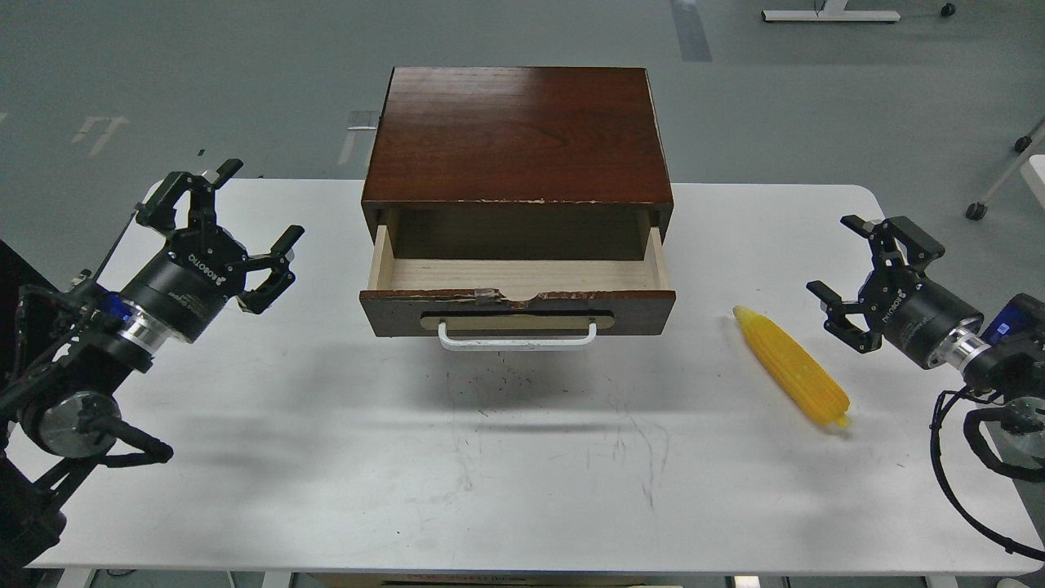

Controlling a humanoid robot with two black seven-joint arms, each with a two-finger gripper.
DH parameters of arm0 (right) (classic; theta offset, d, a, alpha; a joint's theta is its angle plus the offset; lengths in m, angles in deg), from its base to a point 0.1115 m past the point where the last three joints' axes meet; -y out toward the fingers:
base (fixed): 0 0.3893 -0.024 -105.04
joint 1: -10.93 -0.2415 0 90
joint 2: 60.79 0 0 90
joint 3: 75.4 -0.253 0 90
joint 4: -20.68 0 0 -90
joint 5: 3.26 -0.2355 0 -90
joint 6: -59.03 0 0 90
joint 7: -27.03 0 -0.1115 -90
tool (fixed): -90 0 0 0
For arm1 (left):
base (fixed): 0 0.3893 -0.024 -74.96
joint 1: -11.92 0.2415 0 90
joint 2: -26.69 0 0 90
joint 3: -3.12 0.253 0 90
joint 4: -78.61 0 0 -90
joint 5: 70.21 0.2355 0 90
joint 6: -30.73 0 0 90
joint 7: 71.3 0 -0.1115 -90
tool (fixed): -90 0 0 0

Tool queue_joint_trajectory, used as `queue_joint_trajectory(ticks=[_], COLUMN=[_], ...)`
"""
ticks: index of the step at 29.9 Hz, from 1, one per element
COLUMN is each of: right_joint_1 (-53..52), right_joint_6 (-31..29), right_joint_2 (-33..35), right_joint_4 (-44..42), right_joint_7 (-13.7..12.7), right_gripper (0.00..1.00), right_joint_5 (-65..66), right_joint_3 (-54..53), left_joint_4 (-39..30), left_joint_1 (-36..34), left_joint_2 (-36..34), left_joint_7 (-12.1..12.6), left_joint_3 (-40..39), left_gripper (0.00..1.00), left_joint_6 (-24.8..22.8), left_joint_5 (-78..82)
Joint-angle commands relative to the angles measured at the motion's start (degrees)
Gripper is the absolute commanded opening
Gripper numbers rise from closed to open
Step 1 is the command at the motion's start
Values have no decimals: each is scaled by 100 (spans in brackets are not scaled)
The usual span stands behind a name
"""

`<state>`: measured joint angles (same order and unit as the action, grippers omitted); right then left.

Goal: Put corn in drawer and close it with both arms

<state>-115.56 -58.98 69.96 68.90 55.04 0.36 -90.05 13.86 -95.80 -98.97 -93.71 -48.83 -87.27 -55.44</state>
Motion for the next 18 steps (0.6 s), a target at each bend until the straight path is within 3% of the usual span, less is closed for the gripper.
queue_joint_trajectory(ticks=[1,14,18], right_joint_1=[1,-130,-385], right_joint_6=[1,1,1], right_joint_2=[-32,222,617], right_joint_4=[-5,100,407], right_joint_7=[-1,-1,-1], right_gripper=[100,100,100], right_joint_5=[7,113,1139], right_joint_3=[6,23,23], left_joint_4=[32,164,208], left_joint_1=[75,-12,-56], left_joint_2=[15,-20,-20], left_joint_7=[0,18,0], left_joint_3=[-43,18,45], left_gripper=[100,100,100], left_joint_6=[0,0,0], left_joint_5=[0,8,8])
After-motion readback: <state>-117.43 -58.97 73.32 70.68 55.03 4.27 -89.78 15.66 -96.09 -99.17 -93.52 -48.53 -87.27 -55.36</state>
